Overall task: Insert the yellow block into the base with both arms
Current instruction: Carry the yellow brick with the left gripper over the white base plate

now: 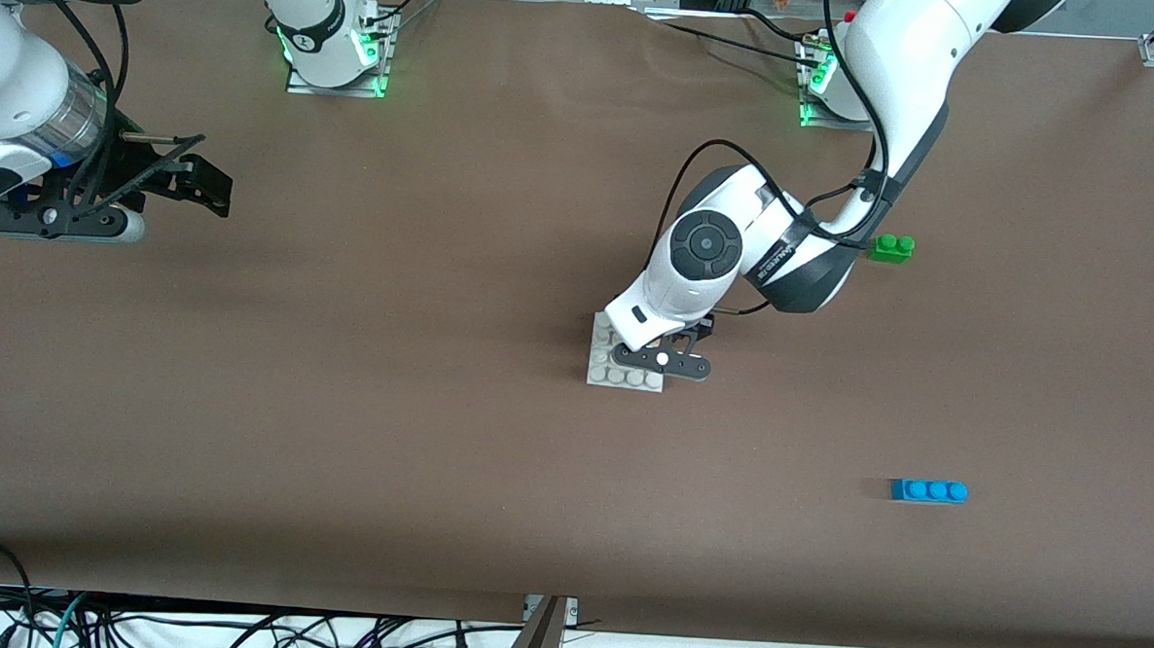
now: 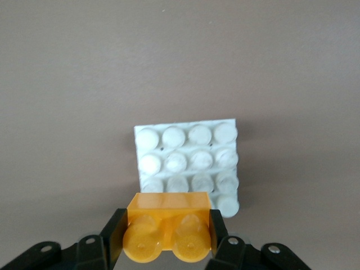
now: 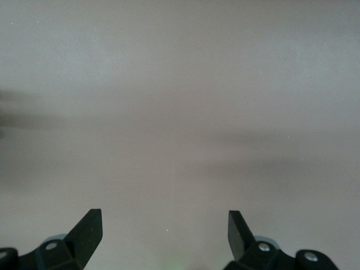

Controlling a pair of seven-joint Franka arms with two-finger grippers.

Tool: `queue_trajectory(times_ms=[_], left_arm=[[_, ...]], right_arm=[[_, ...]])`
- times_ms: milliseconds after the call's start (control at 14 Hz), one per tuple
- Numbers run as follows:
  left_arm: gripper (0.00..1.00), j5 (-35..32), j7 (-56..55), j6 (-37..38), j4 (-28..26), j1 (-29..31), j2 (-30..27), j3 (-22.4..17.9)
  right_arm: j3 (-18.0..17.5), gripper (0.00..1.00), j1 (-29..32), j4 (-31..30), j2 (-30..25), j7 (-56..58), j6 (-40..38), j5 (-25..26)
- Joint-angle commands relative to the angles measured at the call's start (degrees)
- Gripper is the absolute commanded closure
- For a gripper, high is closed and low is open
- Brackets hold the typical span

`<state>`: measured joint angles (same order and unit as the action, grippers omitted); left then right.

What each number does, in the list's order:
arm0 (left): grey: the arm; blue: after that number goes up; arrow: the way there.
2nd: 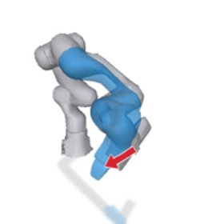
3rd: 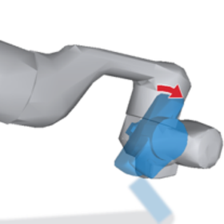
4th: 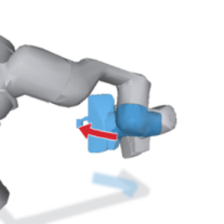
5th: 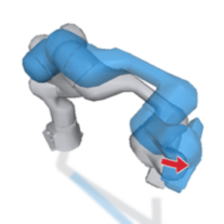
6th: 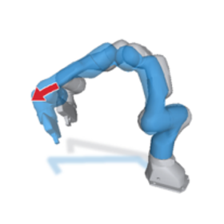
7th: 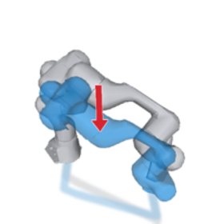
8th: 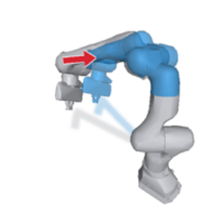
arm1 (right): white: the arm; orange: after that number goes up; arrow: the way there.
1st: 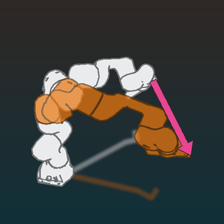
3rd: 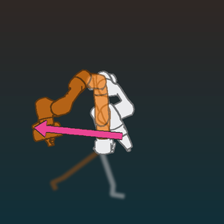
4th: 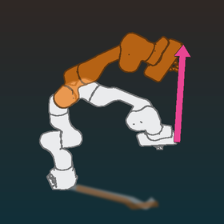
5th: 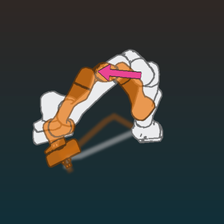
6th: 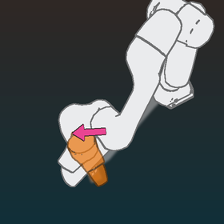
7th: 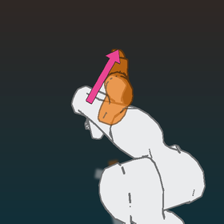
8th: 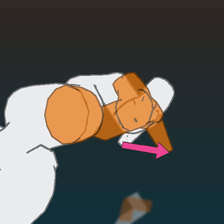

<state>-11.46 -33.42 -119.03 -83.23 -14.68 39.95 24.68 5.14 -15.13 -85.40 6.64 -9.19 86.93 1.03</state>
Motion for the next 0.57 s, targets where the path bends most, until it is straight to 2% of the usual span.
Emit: queue_trajectory(times_ms=[0, 215, 501], left_arm=[[0.74, -1.64, -3.57, -1.29, 1.31, -1.40, 2.32, -0.33], [0.76, -2.43, -8.50, -1.47, 1.05, -3.68, 3.99, -0.42], [0.76, -2.52, -8.77, -2.44, -0.61, -3.51, 4.70, -0.50]], right_arm=[[-0.31, 0.01, 0.36, -0.03, -0.75, -0.04, -0.53, 0.03], [-0.31, 0.01, 0.36, -0.03, -0.75, -0.04, -0.80, 0.03], [-0.13, 0.01, 0.36, -0.03, -0.75, -0.04, -0.71, 0.03]])
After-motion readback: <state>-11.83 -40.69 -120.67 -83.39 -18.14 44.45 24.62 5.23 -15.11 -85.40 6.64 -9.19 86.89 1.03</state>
